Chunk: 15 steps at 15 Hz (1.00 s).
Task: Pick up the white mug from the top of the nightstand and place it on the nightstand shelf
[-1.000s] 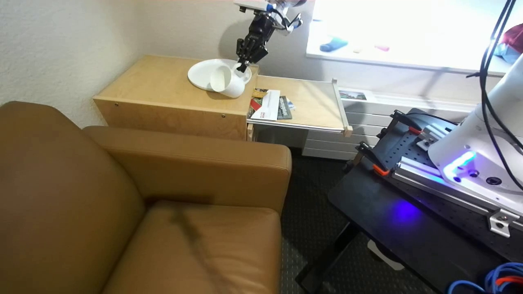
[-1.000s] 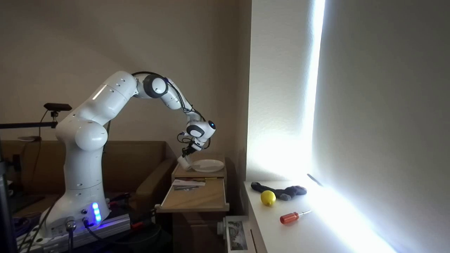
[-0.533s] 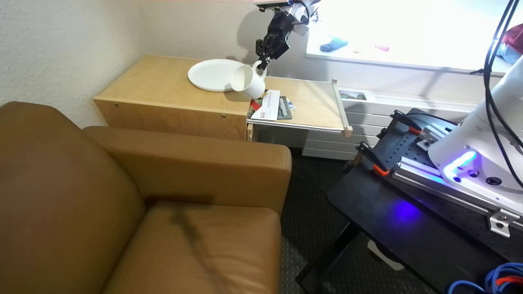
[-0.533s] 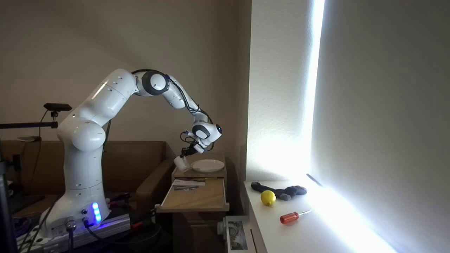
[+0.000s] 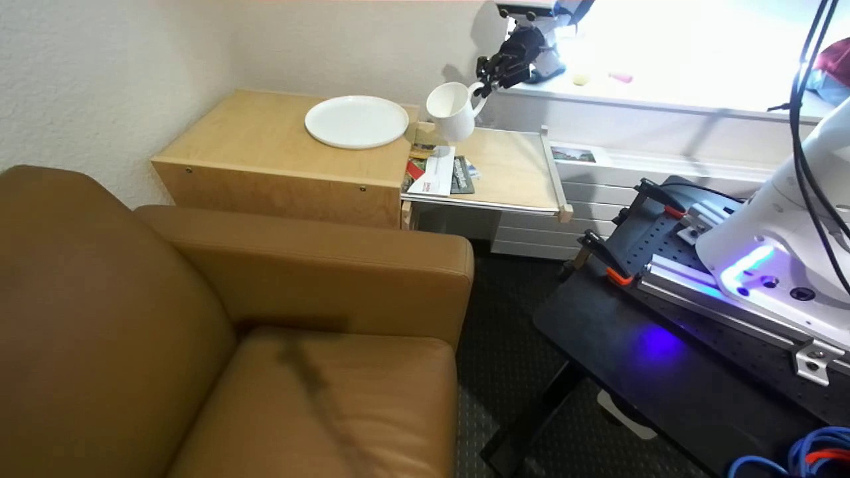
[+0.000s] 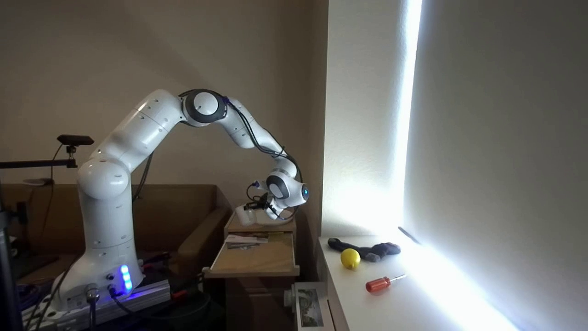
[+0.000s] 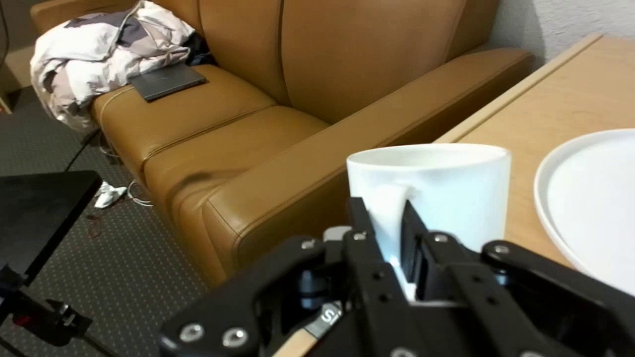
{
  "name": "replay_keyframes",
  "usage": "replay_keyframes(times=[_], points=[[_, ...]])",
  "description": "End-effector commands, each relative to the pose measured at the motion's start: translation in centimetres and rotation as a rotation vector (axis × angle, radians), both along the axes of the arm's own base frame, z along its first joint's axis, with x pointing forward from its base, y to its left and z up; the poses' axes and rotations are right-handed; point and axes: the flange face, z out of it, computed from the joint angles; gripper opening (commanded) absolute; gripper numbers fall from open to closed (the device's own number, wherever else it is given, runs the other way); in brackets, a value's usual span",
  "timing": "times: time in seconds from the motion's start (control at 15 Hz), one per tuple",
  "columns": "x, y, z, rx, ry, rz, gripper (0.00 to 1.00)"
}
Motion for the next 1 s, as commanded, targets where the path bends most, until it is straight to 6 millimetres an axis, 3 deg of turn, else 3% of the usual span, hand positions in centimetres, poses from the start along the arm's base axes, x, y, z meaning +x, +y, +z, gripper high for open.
replay_keyframes(times=[0.0, 0.2, 0.53, 0.93], points=[[-3.4, -3.8, -3.6, 0.13, -0.092, -0.085, 0.04], [-4.9, -4.7, -5.8, 0.25, -0.174, -0.112, 0.04], [-7.1, -4.6, -9.3, 0.41, -0.236, -0.086, 0.04], [-11.4, -8.1, -14.8, 0.466, -0.151, -0.157, 0.04]])
